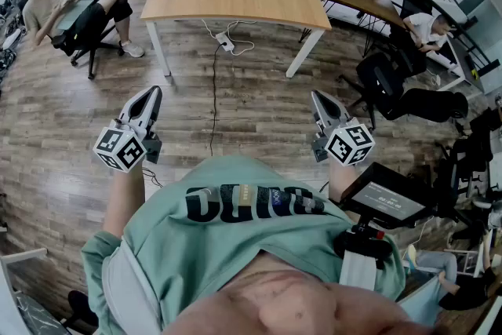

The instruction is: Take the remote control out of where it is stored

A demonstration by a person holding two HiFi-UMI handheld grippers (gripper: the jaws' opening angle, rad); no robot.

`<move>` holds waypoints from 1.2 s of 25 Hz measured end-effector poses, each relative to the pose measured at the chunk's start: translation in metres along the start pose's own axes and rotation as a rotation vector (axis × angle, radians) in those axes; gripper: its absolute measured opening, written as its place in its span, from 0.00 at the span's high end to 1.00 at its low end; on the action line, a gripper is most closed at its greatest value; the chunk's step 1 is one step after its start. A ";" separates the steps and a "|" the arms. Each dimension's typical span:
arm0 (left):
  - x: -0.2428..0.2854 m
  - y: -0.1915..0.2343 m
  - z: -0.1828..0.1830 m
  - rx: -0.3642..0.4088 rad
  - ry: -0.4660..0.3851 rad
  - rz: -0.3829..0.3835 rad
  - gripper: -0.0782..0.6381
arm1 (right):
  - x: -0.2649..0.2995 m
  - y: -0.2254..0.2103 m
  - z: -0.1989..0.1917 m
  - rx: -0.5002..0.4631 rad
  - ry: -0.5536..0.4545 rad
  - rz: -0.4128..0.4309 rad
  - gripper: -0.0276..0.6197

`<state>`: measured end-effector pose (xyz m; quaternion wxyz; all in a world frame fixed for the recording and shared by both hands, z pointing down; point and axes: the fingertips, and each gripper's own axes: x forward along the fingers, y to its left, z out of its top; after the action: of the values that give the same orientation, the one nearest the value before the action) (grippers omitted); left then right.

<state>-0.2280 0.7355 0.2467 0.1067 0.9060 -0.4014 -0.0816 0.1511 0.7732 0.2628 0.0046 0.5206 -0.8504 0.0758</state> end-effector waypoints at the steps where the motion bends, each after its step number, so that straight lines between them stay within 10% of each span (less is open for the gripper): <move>1: 0.000 -0.001 0.000 0.001 0.002 -0.001 0.88 | -0.001 0.000 0.000 0.002 -0.002 -0.001 0.95; 30: 0.054 -0.086 0.000 0.055 0.030 0.015 0.88 | -0.053 -0.069 0.022 -0.031 -0.059 0.067 0.95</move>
<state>-0.1309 0.7517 0.2215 0.0882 0.9068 -0.4085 -0.0563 0.2379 0.7868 0.2446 -0.0151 0.4939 -0.8681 0.0474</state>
